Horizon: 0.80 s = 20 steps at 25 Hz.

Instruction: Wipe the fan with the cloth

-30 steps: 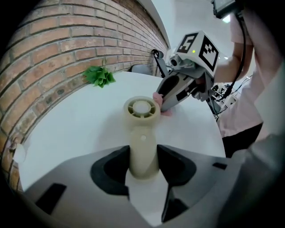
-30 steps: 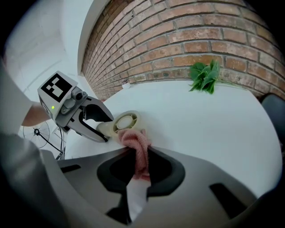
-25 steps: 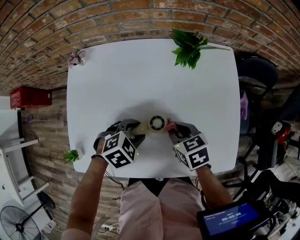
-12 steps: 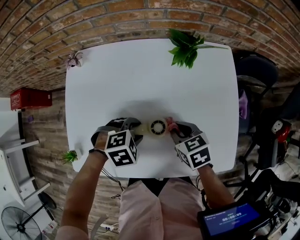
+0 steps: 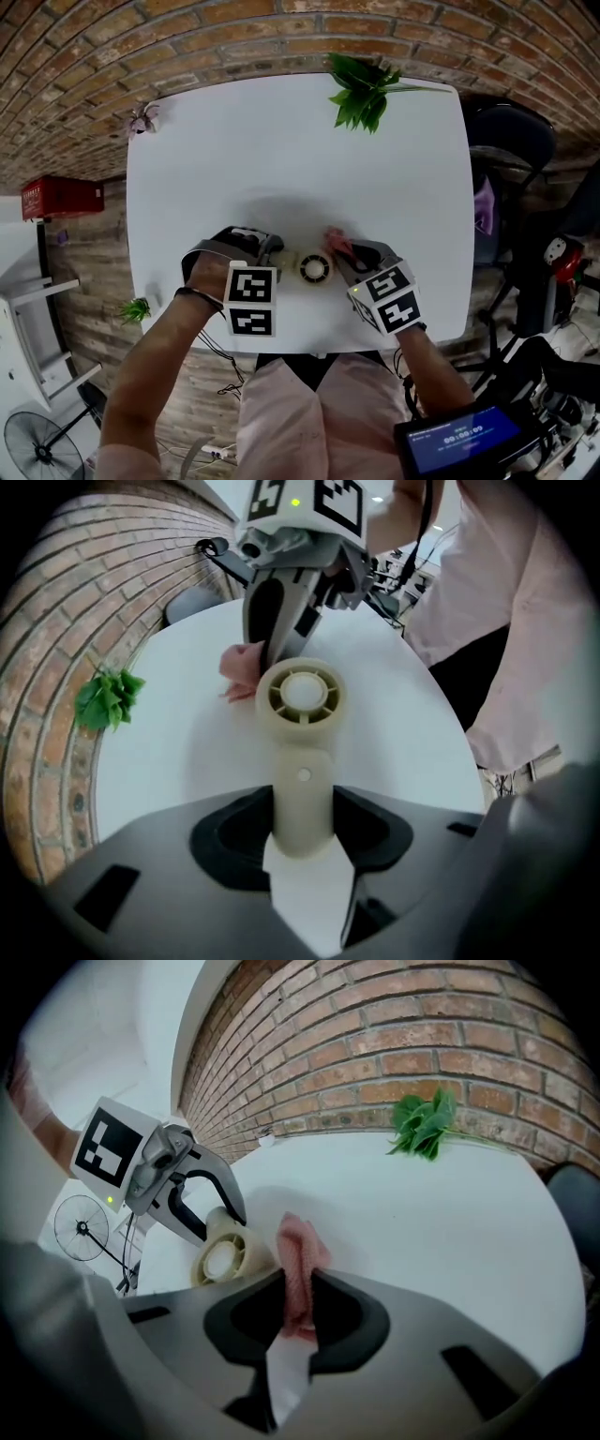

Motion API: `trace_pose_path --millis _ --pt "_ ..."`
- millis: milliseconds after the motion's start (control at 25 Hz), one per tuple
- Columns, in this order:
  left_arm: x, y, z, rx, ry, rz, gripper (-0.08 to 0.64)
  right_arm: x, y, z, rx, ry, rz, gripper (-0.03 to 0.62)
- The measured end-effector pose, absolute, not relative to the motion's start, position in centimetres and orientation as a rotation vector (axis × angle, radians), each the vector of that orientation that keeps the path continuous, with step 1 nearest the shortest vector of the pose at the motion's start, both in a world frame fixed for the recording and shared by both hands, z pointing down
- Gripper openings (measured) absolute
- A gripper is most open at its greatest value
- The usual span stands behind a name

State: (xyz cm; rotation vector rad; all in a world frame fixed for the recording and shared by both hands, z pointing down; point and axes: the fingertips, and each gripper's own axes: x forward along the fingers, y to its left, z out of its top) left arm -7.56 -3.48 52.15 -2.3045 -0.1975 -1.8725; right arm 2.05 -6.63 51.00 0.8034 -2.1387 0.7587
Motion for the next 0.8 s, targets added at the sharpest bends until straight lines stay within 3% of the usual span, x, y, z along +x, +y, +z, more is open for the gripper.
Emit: trace_pose_path --millis 360,800 --pt "-6.9 -2.7 52.5 -2.015 -0.388 -1.865 0.195 0.3 -6.4 50.4 0.581 -2.226 0.564 0.055" --pt "-6.8 -2.3 52.6 -1.863 -0.472 -1.852 0.195 -2.3 -4.6 50.6 -0.109 -2.239 -0.186 0.055"
